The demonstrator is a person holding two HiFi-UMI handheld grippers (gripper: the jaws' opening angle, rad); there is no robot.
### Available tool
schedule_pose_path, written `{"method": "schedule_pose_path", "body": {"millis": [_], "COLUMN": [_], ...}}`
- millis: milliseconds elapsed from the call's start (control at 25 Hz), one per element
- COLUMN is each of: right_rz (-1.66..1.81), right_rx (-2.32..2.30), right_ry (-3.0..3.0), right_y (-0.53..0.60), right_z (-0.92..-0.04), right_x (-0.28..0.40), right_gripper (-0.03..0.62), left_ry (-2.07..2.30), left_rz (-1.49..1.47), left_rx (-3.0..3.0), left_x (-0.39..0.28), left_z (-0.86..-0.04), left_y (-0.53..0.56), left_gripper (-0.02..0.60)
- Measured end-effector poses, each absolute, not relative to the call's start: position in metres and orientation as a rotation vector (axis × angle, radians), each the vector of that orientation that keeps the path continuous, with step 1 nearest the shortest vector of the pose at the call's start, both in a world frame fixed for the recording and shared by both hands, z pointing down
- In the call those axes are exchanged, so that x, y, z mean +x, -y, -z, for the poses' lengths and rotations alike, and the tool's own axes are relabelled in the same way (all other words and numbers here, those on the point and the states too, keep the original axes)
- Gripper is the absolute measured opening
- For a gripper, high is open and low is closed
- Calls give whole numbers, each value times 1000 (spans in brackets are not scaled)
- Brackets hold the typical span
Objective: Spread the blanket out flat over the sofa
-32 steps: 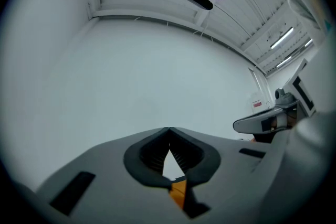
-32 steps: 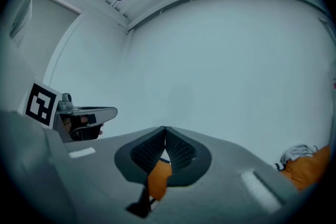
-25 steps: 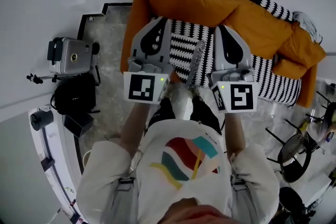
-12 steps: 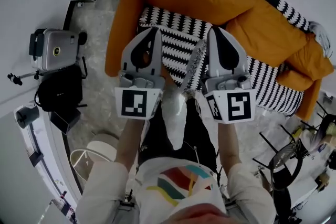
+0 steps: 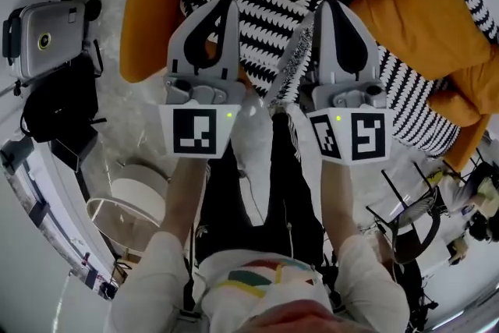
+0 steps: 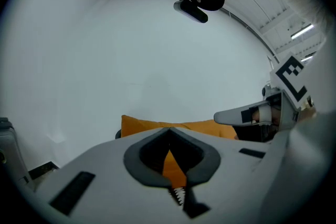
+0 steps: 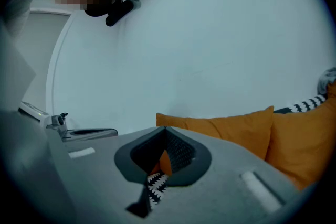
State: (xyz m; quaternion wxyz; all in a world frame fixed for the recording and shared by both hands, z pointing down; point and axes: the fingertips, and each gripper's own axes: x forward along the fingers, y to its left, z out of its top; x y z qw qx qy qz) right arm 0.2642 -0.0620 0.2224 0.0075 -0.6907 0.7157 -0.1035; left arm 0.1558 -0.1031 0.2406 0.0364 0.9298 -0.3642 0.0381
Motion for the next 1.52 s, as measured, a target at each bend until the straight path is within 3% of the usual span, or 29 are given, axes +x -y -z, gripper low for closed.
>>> {"method": "schedule_pose_path", "body": {"millis": [360,800,880,1040,1240,1520], "right_rz": [351,482,599,950,1246,1489], "right_rx": [-2243,-2237,-2213,-2182,-2196,-2213], "right_ry": [-2283,-2289,-2258,-2065,-1873,-1754], "right_y": [48,29,30,34,25,10], "right_z": [-308,-348,-365,-433,-518,-580], "right_x": [247,254,261,296,331,358], "right_gripper": [5,5,65,255,316,333], "left_ry": [1088,1064,1049,1007,987,967], "left_rz": [-147,-225,-233,-303,-380,-433], "left_rx": [2864,2868,2880,2890,2855,2853], "left_x": [157,165,168,174,171,172], "left_z": [-297,-316,-314,-332,-358,-373], "left_y": [89,77,74,73,72,72], "left_gripper": [15,15,15,15,15,15]}}
